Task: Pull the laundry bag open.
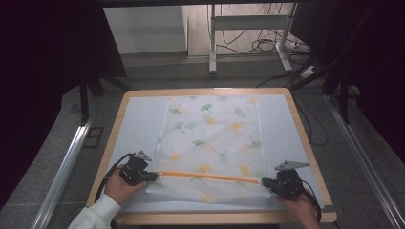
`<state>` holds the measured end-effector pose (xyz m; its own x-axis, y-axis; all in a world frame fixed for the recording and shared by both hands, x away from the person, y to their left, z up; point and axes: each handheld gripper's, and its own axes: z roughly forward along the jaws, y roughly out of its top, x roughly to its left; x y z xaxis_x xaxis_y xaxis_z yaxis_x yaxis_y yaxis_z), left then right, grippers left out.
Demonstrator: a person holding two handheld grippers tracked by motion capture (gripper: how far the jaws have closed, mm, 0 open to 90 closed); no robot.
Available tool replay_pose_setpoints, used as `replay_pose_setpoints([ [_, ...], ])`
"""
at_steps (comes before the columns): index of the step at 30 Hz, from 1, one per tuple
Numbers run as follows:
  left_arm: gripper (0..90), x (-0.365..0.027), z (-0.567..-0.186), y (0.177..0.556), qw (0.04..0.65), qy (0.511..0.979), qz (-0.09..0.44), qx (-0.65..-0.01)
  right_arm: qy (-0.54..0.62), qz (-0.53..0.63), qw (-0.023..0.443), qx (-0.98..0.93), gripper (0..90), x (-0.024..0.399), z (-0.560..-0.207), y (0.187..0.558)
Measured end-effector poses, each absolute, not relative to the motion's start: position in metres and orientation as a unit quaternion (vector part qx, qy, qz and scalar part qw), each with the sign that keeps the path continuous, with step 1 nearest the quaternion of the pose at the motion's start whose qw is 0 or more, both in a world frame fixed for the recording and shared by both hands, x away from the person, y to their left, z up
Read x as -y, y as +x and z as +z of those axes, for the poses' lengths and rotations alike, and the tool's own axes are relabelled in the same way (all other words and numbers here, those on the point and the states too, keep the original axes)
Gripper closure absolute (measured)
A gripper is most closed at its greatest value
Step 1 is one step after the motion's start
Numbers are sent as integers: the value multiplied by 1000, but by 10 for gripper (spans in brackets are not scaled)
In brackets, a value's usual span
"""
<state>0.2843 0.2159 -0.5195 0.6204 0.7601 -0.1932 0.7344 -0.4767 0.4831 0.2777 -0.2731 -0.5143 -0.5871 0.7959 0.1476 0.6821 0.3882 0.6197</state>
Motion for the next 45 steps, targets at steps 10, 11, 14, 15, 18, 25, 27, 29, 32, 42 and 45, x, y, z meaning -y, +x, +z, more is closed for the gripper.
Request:
replay_pose_setpoints([
  [10, 900, -236, -520, 276, 269, 850, 35, -452, 445, 327, 85, -829, 897, 274, -514, 278],
  [11, 900, -238, -521, 276, 270, 848, 35, -455, 445, 327, 85, -829, 897, 274, -514, 278],
  [14, 900, -243, -523, 276, 268, 845, 35, -461, 445, 328, 85, -829, 897, 274, -514, 278],
  [15, 900, -243, -524, 276, 268, 845, 35, -462, 445, 328, 84, -829, 897, 274, -514, 278],
  [18, 900, -241, -524, 276, 264, 847, 40, -460, 445, 328, 84, -829, 896, 274, -514, 278],
  [25, 900, -240, -522, 270, 275, 852, 54, -441, 444, 331, 83, -829, 896, 276, -514, 278],
  [27, 900, -239, -521, 267, 282, 853, 59, -436, 443, 332, 85, -828, 895, 276, -515, 277],
  [29, 900, -239, -520, 264, 294, 851, 63, -432, 443, 333, 88, -828, 895, 276, -514, 276],
  [32, 846, -240, -518, 260, 312, 846, 76, -425, 436, 336, 95, -829, 885, 278, -513, 273],
  [42, 622, -243, -508, 253, 376, 814, 118, -427, 414, 376, 103, -823, 755, 279, -505, 266],
  [45, 590, -241, -508, 257, 390, 804, 125, -431, 407, 385, 109, -821, 709, 277, -503, 265],
])
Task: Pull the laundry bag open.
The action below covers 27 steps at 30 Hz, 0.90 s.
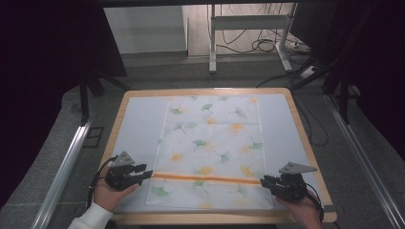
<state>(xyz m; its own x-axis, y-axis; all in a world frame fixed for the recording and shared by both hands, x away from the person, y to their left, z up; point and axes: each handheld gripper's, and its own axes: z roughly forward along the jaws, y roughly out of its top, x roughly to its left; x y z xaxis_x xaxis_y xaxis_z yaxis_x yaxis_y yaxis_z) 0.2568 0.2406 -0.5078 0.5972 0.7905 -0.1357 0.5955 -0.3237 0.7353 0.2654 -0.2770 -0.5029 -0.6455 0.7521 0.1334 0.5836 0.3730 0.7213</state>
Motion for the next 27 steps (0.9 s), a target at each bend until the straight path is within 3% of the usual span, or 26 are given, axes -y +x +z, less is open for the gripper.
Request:
replay_pose_setpoints([
  [9, 533, -234, -506, 266, 412, 791, 159, -425, 399, 406, 130, -812, 453, 274, -499, 273],
  [19, 471, -259, -521, 266, 390, 776, 174, -464, 431, 409, 190, -782, 385, 299, -497, 287],
  [27, 428, -259, -521, 258, 389, 773, 185, -465, 439, 408, 206, -773, 371, 306, -498, 291],
])
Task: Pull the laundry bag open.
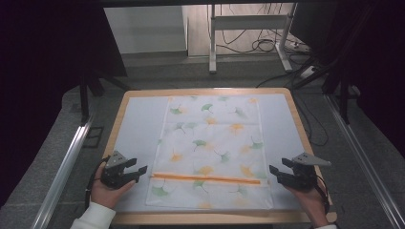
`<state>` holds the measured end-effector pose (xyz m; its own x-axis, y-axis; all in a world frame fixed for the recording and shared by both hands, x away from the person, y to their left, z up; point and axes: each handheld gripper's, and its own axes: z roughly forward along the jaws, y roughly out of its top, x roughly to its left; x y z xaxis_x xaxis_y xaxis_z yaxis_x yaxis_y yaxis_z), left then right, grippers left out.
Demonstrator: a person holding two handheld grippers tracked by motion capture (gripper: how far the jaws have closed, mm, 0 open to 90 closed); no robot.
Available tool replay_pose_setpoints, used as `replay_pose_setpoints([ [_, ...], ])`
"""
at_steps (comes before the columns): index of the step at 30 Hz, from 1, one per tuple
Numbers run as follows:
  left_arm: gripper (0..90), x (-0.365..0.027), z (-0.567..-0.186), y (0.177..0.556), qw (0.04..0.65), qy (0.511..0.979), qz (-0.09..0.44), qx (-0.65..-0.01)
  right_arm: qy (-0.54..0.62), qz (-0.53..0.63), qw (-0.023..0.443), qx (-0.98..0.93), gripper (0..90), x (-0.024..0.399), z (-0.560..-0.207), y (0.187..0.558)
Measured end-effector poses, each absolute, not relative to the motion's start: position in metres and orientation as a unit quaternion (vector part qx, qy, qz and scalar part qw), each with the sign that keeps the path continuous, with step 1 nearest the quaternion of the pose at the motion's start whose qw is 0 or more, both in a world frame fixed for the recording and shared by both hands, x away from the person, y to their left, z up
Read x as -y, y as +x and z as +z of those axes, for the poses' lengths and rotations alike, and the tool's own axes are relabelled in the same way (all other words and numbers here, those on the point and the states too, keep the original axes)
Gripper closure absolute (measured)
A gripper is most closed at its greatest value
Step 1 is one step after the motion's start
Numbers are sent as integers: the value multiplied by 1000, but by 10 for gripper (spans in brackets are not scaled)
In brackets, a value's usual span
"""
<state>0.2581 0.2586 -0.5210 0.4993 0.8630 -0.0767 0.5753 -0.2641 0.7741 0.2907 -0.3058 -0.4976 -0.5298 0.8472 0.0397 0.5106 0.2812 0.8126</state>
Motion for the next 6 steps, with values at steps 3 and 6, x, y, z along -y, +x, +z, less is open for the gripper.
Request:
replay_pose_setpoints([
  [3, 417, -258, -522, 260, 386, 775, 182, -466, 437, 408, 207, -774, 361, 306, -498, 289],
  [6, 400, -259, -523, 262, 384, 775, 180, -469, 435, 408, 208, -776, 361, 307, -499, 289],
])
